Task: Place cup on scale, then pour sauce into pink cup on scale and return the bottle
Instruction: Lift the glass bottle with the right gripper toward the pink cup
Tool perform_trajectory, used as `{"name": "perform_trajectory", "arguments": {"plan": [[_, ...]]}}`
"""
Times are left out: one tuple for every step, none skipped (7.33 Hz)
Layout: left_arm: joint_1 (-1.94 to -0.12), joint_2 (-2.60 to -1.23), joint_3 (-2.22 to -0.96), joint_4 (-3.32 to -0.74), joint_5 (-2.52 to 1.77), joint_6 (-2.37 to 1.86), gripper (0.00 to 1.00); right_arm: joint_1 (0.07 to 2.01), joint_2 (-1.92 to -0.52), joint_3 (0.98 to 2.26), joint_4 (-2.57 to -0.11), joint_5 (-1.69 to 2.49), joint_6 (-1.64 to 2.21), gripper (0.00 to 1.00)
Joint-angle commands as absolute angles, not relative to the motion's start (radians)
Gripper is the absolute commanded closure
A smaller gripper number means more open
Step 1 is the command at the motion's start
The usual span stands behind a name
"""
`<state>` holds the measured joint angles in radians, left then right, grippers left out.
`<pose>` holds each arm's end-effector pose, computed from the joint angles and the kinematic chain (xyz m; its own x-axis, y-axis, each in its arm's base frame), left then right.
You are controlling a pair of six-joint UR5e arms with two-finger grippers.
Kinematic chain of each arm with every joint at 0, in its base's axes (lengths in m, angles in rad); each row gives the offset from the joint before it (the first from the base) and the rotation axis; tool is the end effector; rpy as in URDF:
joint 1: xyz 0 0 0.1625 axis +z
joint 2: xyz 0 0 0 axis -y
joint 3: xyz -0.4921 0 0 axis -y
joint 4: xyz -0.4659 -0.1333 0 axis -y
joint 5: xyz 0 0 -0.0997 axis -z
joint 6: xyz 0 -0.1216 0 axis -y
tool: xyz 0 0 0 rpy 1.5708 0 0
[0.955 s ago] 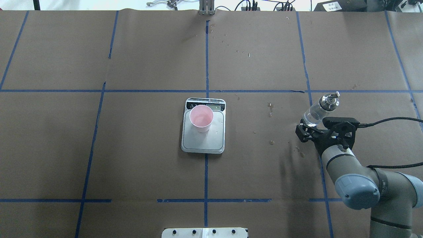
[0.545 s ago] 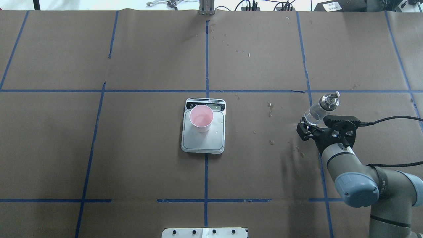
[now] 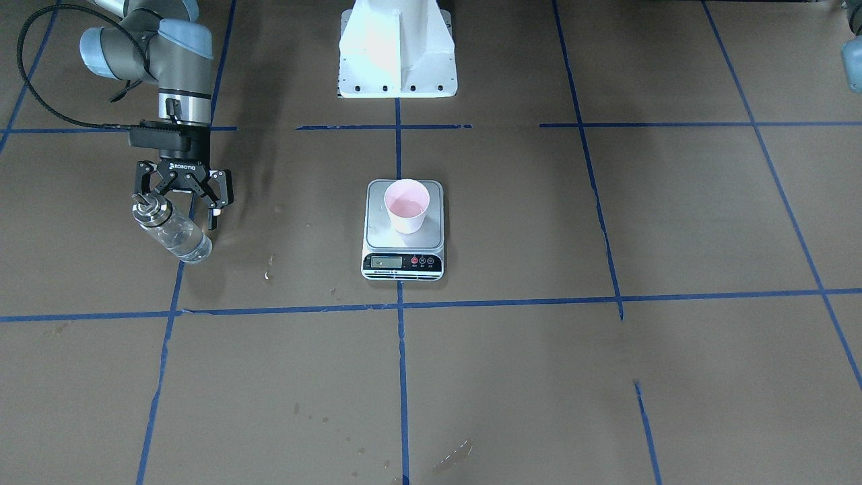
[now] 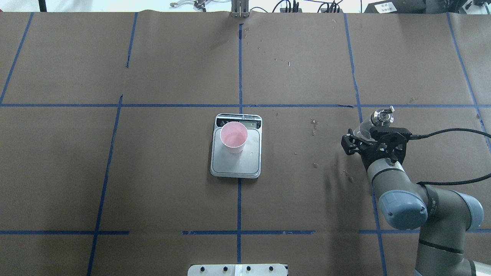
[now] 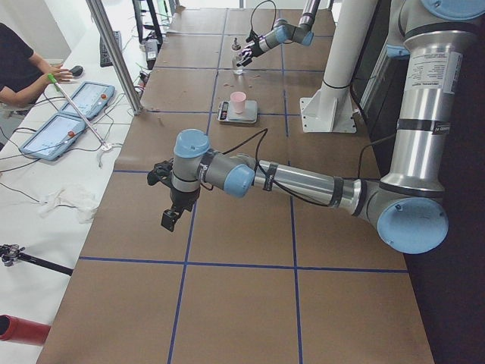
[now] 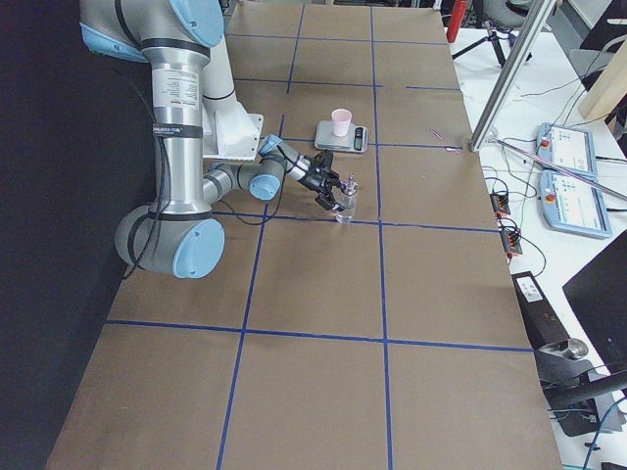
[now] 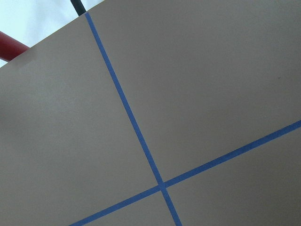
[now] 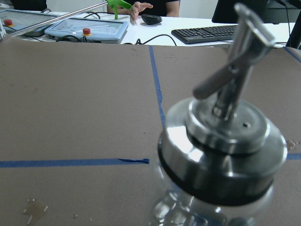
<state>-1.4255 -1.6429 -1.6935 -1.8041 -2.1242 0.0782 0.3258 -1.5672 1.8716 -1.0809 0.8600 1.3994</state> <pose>0.0220 -0.6296 0.6159 0.7974 0.4084 -0.4443 -0.1946 0.8709 0.4512 -0.4832 -0.3877 0.5084 0.7708 0.1240 0.6249 -0.5603 0.5989 0.5722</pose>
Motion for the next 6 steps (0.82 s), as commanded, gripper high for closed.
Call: {"name": "perform_trajectory", "arguments": {"plan": [[-1.425, -1.643, -1.694, -1.804, -2.123, 0.078, 0.0, 0.345, -1.563, 1.861, -1.083, 0.861, 1.391, 0.0], [-1.425, -1.643, -1.695, -1.805, -2.123, 0.08, 0.0, 0.35, -1.559, 1.859, -1.083, 0.862, 1.391, 0.0], [-1.425, -1.643, -1.694, -1.805, -2.123, 0.078, 0.0, 0.356, -1.551, 1.853, -1.083, 0.864, 1.391, 0.0], [-1.425, -1.643, -1.694, -1.804, -2.123, 0.078, 0.0, 0.36, -1.551, 1.848, -1.083, 0.864, 1.39, 0.01], [-1.425, -1.643, -1.694, -1.805, -2.123, 0.08, 0.0, 0.365, -1.551, 1.848, -1.083, 0.865, 1.388, 0.04], [-1.425, -1.643, -1.694, -1.805, -2.123, 0.08, 0.0, 0.365, -1.549, 1.848, -1.083, 0.867, 1.39, 0.25]]}}
